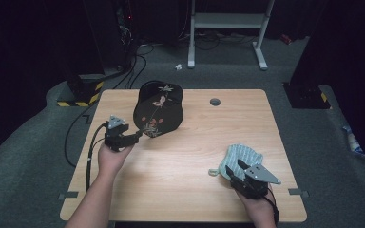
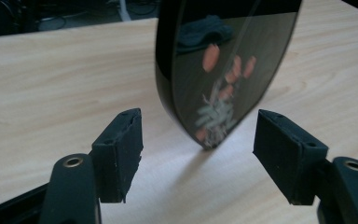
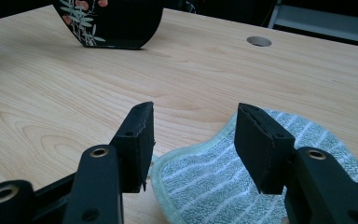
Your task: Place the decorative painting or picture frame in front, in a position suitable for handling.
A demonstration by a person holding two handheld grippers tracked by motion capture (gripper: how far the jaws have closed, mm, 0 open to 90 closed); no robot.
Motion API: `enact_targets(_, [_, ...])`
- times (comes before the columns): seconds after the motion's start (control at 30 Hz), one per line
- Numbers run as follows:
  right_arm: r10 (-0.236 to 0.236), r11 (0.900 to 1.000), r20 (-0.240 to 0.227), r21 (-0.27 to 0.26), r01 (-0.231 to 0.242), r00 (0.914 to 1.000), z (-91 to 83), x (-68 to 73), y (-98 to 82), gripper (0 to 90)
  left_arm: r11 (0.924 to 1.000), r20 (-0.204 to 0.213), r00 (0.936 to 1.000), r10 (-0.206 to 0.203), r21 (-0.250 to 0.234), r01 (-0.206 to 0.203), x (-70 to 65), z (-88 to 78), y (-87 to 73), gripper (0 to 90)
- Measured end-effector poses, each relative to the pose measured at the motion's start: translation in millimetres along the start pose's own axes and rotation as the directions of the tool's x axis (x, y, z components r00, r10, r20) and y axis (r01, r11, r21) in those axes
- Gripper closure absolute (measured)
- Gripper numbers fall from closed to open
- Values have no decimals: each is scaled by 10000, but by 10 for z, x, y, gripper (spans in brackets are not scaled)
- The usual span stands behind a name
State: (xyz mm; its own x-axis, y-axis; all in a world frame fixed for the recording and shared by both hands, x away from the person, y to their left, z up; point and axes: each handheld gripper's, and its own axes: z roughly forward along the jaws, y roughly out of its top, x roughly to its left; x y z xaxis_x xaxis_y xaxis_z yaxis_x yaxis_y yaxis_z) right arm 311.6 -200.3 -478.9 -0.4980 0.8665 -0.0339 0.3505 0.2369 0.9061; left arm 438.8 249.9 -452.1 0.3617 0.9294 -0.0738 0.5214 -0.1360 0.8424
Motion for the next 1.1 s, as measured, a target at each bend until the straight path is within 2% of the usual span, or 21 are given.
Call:
enact_targets(0.13, [-145,9999,-48,79,145,9999,-4,9,-18,465,10000,-35,10000,22,-64,-22,11,97,137,327])
enact_targets(0.23, [-126,9999,-38,68,126,9999,-13,-5,-29,465,9996,264,9993,-267,-39,268,31,175,213,301])
enact_targets(0.33, [-102,9999,-128,101,103,9999,-21,-8,-46,466,9999,190,9998,-117,-112,119,34,235,286,294])
enact_targets(0.43, [-198,9997,-119,152,200,9997,-7,-5,-56,465,9996,274,9994,-205,-177,210,44,268,307,304])
enact_targets(0.63, [-337,9991,-21,273,337,9994,-6,13,-80,469,9997,370,9990,249,48,-251,7,311,279,349])
enact_targets(0.7, [-416,9988,-15,257,416,9991,-6,21,-69,468,9997,445,9987,241,0,-241,-11,297,242,366])
enact_targets(0.77, [-429,9988,-36,224,430,9991,7,28,-57,468,9991,421,9982,429,-49,-428,-29,261,208,390])
enact_targets(0.9, [-472,9984,-133,318,476,9988,49,45,-61,466,9986,357,9982,487,-237,-478,-81,166,148,421])
enact_targets(1.1, [-434,9985,-182,325,440,9989,60,44,-60,464,9952,362,9953,895,-436,-879,-239,56,75,452])
